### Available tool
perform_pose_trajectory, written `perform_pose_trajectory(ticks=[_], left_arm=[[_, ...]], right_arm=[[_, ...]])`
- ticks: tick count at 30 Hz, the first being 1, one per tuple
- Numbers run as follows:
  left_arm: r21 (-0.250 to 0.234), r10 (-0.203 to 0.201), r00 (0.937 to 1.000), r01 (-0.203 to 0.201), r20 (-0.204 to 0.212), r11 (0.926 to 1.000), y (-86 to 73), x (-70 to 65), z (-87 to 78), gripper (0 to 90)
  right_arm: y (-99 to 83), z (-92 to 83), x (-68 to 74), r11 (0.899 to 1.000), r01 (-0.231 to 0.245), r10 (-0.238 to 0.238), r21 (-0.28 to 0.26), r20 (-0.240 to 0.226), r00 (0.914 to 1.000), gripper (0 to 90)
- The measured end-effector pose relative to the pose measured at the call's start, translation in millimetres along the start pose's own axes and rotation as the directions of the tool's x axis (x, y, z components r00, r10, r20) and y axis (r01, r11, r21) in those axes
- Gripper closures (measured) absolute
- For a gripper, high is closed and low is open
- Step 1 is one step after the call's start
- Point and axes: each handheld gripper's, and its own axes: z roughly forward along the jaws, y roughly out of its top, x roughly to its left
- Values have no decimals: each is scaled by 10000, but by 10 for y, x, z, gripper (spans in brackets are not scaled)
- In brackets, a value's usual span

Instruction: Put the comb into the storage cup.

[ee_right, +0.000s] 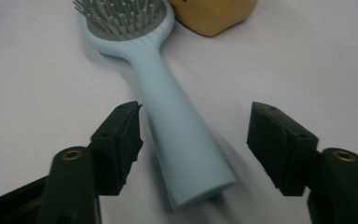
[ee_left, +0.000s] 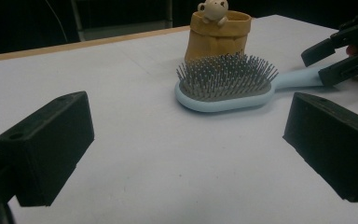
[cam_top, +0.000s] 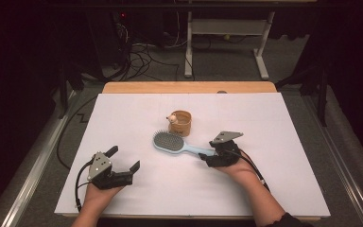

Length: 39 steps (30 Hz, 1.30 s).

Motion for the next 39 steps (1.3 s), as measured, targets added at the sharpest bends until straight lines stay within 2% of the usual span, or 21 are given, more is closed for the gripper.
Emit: perform_pose_trajectory(ticks=[5, 10, 12, 25, 39], left_arm=[[-19, -31, 10000, 31, 4, 10000, -3, 3, -6, 21], [-50, -55, 10000, 55, -4, 10000, -4, 1, -7, 21], [-37, -30, 10000, 30, -3, 10000, -5, -1, -6, 21], [-12, -52, 10000, 52, -36, 10000, -10, 1, -4, 21], [11, -73, 10000, 73, -50, 10000, -14, -2, -4, 21]], right_arm=[[21, 75, 29, 9991, 400, -395, 150, -354, 9986, 450], [-2, 101, 29, 9977, 612, -601, 289, -371, 9975, 479], [-3, 90, 30, 9981, 548, -538, 286, -376, 9978, 496], [-11, 57, 36, 9950, 967, -953, 253, -510, 9941, 566], [-47, -1, 106, 9875, 1560, -1533, 207, -972, 9834, 625]])
